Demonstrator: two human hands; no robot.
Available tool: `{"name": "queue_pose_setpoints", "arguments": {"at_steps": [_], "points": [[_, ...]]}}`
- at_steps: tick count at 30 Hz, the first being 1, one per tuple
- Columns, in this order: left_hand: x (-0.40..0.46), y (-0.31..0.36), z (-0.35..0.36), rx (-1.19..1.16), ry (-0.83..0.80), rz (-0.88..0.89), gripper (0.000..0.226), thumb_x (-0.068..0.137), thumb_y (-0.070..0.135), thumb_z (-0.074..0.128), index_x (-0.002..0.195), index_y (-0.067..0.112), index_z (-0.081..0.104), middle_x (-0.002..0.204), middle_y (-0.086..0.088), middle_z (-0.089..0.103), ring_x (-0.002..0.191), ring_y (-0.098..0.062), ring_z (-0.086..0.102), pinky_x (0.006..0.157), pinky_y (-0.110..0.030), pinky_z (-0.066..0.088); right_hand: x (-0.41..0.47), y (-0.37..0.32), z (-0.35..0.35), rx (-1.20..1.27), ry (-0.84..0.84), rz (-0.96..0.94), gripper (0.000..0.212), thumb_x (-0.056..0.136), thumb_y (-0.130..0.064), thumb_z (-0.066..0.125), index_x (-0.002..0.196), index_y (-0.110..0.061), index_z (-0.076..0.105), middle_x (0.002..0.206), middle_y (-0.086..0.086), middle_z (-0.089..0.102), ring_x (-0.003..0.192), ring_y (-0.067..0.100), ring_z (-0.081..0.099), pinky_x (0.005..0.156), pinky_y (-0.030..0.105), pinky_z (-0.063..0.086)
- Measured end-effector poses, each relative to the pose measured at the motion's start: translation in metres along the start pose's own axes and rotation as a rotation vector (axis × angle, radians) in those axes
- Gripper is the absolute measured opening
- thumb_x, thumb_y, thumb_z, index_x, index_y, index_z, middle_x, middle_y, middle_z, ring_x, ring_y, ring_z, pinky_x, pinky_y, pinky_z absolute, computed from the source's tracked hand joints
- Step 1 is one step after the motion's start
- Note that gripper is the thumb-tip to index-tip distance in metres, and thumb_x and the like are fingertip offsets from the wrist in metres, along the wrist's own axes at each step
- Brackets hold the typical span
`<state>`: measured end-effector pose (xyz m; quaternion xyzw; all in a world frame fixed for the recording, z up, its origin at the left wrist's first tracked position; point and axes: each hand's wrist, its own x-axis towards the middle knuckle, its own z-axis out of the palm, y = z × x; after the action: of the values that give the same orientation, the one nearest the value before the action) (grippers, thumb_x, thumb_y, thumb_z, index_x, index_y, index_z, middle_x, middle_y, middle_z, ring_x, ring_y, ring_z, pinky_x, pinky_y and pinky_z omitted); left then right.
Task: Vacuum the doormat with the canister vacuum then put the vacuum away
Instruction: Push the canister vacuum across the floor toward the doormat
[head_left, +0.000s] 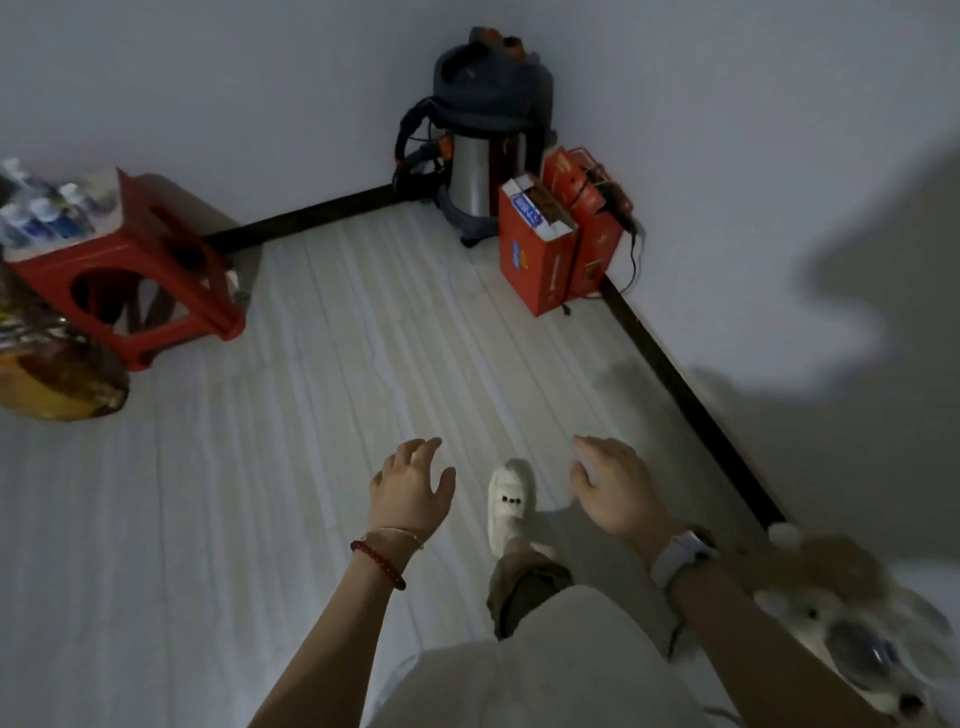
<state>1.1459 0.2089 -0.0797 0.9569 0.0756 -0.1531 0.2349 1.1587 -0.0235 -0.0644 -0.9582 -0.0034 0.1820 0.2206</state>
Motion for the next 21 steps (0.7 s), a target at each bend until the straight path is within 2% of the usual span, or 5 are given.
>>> {"name": "queue_pose_setpoints", "arguments": {"at_steps": [6,10,14,19,21], "points": [[0.18,0.032,-0.073,0.002,0.005,-0.031,0.049,0.095,0.036,0.043,0.14,0.018,0.036,0.143,-0.005,0.04,0.129,-0.024,0.04,0.108,-0.042,0.034,0.189,-0.048,-0.059,-0.033,-0.048,-0.086,0.087,0.071,-0.053,0.008,0.132,-0.006,0.048,0.127,0.012,0.057,0.121,0.032,0.048,0.101,0.045,0.037],[0.275,0.047,-0.126,-0.026,0.093,-0.016,0.047,0.095,0.033,0.045,0.139,0.016,0.038,0.14,-0.006,0.044,0.127,-0.025,0.042,0.106,-0.042,0.036,0.289,-0.094,-0.103,-0.049,-0.073,-0.13,0.067,0.08,-0.041,0.022,0.133,-0.007,0.047,0.129,0.011,0.055,0.121,0.03,0.046,0.101,0.041,0.037],[0.37,0.031,-0.153,-0.041,0.034,-0.079,0.049,0.095,0.036,0.044,0.14,0.02,0.036,0.142,-0.004,0.041,0.128,-0.023,0.04,0.107,-0.042,0.035,0.388,-0.127,-0.122,0.002,-0.065,-0.135,0.059,0.081,-0.032,0.032,0.126,0.0,0.053,0.122,0.019,0.059,0.114,0.035,0.052,0.099,0.042,0.039],[0.516,0.006,-0.195,-0.048,0.016,-0.066,0.05,0.095,0.036,0.043,0.141,0.02,0.034,0.144,-0.005,0.039,0.13,-0.024,0.038,0.109,-0.041,0.032,0.534,-0.164,-0.122,-0.036,-0.041,-0.112,0.073,0.079,-0.048,0.015,0.119,-0.006,0.058,0.114,0.016,0.063,0.107,0.035,0.056,0.093,0.043,0.044],[0.571,-0.003,-0.223,-0.041,0.002,-0.03,0.05,0.095,0.035,0.043,0.141,0.019,0.034,0.143,-0.005,0.039,0.13,-0.023,0.039,0.109,-0.04,0.033,0.586,-0.188,-0.13,-0.016,-0.039,-0.061,0.062,0.084,-0.044,0.022,0.112,-0.004,0.061,0.108,0.017,0.065,0.1,0.036,0.059,0.089,0.045,0.045]]}}
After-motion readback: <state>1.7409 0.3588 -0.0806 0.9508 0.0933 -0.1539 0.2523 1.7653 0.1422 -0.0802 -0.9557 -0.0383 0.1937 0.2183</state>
